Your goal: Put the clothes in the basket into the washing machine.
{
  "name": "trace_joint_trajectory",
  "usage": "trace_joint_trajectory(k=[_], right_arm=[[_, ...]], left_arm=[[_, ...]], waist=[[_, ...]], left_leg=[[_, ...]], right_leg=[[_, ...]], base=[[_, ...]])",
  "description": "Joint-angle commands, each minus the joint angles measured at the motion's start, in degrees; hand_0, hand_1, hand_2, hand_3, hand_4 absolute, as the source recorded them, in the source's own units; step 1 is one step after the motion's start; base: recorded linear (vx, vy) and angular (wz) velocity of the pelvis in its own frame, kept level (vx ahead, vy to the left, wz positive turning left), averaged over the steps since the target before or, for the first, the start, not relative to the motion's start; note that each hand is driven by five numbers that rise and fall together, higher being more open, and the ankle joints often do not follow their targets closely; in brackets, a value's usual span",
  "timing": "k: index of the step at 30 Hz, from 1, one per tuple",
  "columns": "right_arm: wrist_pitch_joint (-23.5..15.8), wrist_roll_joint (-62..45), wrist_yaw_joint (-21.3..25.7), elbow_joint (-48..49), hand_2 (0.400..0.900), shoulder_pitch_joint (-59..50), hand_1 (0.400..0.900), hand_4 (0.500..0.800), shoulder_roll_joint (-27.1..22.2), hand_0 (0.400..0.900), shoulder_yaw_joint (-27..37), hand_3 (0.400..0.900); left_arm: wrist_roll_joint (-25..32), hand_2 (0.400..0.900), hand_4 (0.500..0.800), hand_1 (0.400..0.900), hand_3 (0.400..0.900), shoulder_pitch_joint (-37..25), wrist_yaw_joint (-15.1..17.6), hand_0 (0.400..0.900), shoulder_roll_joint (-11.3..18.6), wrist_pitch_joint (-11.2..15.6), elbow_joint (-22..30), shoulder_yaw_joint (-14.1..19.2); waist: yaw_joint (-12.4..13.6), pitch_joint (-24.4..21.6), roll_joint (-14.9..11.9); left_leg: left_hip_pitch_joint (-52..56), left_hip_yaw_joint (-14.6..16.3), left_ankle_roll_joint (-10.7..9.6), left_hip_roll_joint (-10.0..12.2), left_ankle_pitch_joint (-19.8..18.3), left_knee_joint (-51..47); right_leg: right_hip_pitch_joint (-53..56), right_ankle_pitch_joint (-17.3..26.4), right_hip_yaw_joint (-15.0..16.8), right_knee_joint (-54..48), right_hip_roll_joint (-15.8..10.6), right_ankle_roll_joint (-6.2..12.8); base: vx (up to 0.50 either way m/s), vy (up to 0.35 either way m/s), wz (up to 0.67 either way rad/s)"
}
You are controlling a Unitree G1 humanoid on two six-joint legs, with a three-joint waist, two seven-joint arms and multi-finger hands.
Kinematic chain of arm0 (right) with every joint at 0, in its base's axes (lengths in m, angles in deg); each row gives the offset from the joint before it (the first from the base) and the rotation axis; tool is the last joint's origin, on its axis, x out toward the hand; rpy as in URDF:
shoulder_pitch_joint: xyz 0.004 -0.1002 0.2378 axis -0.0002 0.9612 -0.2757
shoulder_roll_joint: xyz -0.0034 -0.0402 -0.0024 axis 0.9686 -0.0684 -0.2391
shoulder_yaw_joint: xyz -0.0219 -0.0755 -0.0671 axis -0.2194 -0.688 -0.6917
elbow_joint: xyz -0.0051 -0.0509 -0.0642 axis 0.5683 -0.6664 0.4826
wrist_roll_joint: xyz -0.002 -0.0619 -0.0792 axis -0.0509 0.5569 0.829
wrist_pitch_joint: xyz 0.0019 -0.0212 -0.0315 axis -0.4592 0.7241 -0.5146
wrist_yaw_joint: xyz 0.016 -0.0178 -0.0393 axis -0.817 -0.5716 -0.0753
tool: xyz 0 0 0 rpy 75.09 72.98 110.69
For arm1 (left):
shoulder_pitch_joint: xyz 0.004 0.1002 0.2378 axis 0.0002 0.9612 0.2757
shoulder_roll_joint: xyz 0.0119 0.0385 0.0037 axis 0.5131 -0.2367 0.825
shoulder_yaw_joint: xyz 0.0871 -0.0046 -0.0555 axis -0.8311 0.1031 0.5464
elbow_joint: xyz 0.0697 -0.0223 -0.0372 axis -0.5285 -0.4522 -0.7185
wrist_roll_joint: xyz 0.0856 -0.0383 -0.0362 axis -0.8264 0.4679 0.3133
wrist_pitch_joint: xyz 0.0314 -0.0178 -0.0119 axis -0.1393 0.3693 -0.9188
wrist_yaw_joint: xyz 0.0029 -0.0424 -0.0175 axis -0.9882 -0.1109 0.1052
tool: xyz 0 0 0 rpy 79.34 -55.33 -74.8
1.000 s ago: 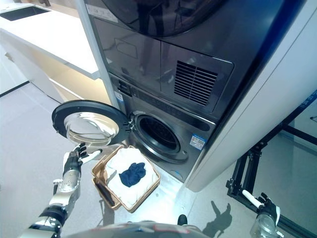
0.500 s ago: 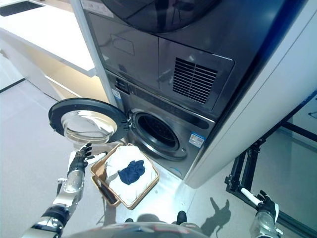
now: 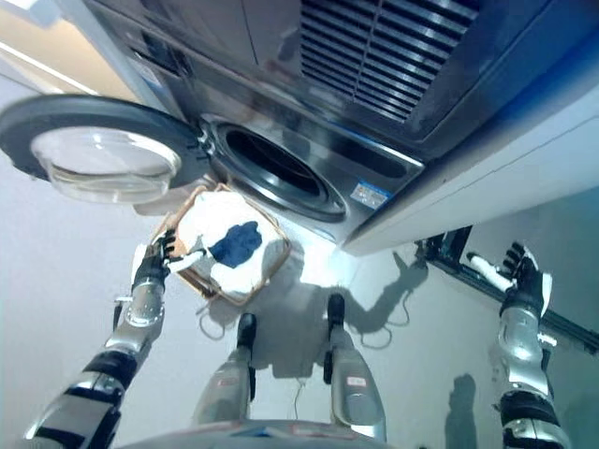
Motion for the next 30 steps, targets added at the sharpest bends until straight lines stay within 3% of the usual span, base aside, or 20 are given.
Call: trace_joint_trajectory(k=[1,9,20,30], right_arm=[[-6.41,0.26,4.72,6.05,0.9,0.39,0.9,0.8,-7.92,0.9,4.51,0.9],[-9.54,0.13,8.97,12.53,0.9,-1.38,0.9,0.8,-10.66,0.9,7.11,0.9],[-13.57,2.97,13.94,24.69,0.9,0.66,0.9,0.8,-10.62,0.9,11.35,0.9],[-16.59,2.83,17.9,27.23,0.9,0.7,0.9,0.8,-9.35,0.9,13.14,0.9]], left_arm=[[-2.32,0.9,0.8,0.9,0.9,-5.14,3.91,0.9,2.35,4.11,-1.3,-1.33],[-5.04,0.9,0.8,0.9,0.9,-14.06,7.43,0.9,2.67,2.79,-7.24,-5.83],[-6.66,0.9,0.8,0.9,0.9,-23.42,12.28,0.9,6.63,1.76,-11.95,-7.89],[-5.63,0.9,0.8,0.9,0.9,-31.85,14.83,0.9,9.31,0.96,-16.35,-10.32]], waist=[[-0.93,-0.69,-0.56],[-3.29,1.95,0.21],[-6.77,4.41,-0.23],[-8.8,4.34,0.98]], left_leg=[[-6.26,0.96,7.15,-4.08,-0.71,4.16],[-14.69,0.17,7.2,-4.61,-0.37,6.56],[-30.54,1.57,8.03,-5.47,-4.76,18.09],[-42.79,1.37,8.0,-5.21,-5.62,22.19]], right_leg=[[-5.85,-1.12,1.08,7.74,1.93,0.65],[-13.85,-0.18,0.99,8.99,1.34,0.87],[-28.55,0.46,3.24,14.08,2.14,1.28],[-40.64,0.49,3.1,16.36,1.54,1.64]], base=[[-0.09,0.015,0.05],[-0.07,0.017,0.02],[-0.06,0.02,-0.08],[-0.04,0.007,0.0]])
